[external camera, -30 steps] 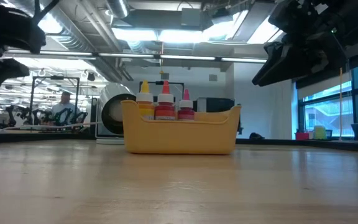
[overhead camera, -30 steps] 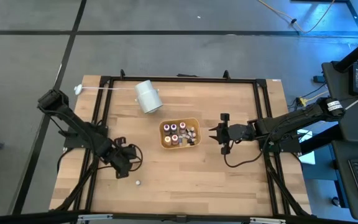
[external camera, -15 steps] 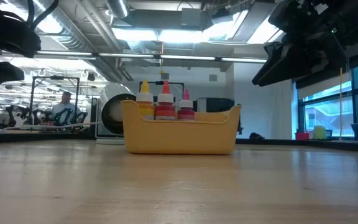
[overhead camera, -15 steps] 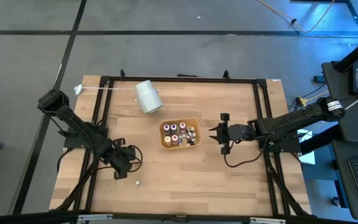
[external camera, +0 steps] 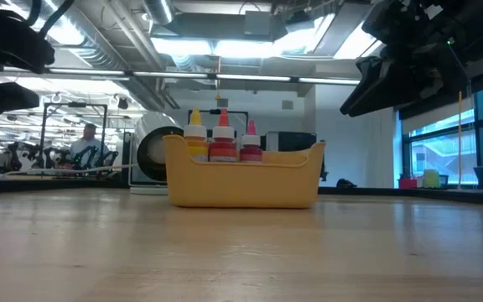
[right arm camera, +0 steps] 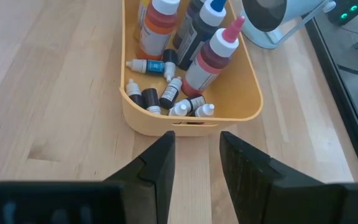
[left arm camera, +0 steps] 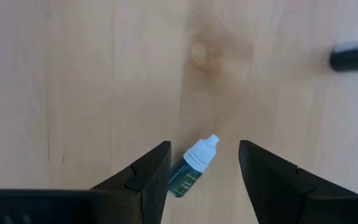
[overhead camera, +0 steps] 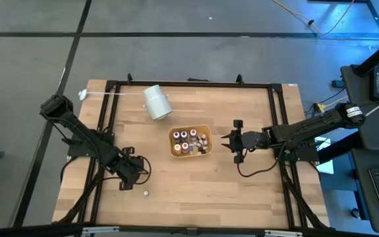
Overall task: Pick & Place food coloring
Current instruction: Put the left small black ink bottle into the yellow bin
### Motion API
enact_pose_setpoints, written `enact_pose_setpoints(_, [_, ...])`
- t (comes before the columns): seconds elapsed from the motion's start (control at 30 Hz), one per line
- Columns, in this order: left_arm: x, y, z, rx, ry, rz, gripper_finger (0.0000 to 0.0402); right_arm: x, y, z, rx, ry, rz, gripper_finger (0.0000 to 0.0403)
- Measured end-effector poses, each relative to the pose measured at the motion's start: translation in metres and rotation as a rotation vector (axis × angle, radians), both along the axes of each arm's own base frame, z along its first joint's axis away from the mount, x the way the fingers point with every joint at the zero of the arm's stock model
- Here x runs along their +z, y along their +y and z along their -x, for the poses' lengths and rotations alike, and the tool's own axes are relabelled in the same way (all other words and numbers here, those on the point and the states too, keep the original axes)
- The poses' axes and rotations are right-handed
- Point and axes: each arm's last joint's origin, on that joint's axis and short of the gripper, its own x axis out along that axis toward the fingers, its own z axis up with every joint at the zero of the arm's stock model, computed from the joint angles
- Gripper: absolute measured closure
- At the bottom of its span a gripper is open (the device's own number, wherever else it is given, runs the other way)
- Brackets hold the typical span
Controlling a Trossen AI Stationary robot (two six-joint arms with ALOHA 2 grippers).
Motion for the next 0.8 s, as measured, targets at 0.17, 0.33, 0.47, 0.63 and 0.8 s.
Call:
enact_pose_setpoints(0.17, [-0.001,-0.001,0.001,-0.101,0.024,0.007,0.0224,0.000,0.000,0.000,0.000,0.000,0.000,0.0273])
enact_pose_setpoints(0.33, [-0.011,-0.002,0.000,-0.118,0.088,-0.035,0.0228,0.000,0.000,0.000,-0.001,0.000,0.000,0.0273])
enact_pose_setpoints(0.47, [-0.022,-0.004,-0.002,-0.121,0.157,-0.049,0.0229,0.000,0.000,0.000,0.000,0.000,0.001,0.0273])
enact_pose_setpoints(0.63, [-0.035,-0.007,-0.004,-0.175,0.233,-0.057,0.0229,0.000,0.000,0.000,0.000,0.000,0.001,0.0273])
enact_pose_setpoints(0.8, [-0.040,-0.008,-0.005,-0.199,0.250,-0.078,0.0240,0.000,0.000,0.000,0.001,0.001,0.002,0.0273])
